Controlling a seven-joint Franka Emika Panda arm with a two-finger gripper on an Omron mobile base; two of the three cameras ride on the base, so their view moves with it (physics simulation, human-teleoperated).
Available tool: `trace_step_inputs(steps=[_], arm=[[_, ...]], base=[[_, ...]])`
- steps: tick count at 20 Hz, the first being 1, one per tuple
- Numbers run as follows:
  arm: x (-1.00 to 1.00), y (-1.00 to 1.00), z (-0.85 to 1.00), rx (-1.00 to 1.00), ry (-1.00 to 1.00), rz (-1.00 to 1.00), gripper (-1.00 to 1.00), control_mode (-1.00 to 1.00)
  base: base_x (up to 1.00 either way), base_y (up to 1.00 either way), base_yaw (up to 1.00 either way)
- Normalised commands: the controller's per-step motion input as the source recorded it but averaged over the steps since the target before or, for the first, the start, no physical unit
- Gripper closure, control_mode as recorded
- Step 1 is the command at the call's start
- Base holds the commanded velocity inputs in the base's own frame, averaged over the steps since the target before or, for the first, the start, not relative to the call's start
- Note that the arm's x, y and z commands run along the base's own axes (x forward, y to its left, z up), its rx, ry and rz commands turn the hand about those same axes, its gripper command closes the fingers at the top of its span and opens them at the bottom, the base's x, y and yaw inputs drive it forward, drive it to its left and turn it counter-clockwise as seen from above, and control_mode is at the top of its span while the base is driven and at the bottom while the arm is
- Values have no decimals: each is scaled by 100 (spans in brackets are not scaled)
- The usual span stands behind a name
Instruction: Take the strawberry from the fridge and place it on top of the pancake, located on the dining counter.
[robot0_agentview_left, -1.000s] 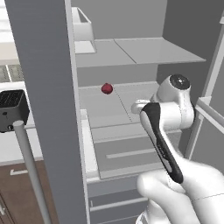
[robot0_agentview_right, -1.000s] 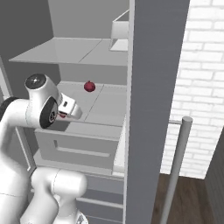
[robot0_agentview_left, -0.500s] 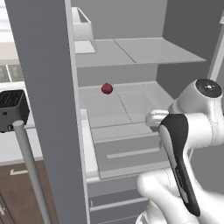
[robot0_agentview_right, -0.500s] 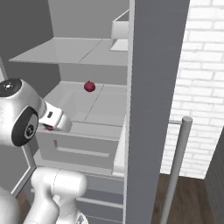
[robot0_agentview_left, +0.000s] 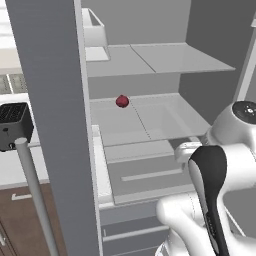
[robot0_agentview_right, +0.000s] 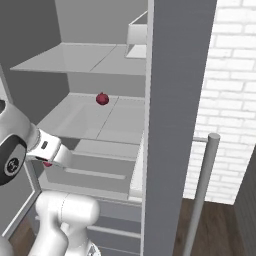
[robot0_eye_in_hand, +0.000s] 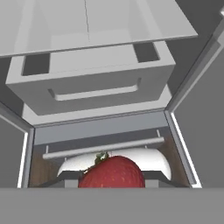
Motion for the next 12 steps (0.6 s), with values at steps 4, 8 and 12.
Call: trace_step_inputs(steps=[4,8,12], arm=[[0,0,0,0,0,0,100,-100],[0,0,0,0,0,0,100,-100],[-21,1,-1,0,0,-1,100,-100]], base=[[0,0,0],[0,0,0],[0,0,0]])
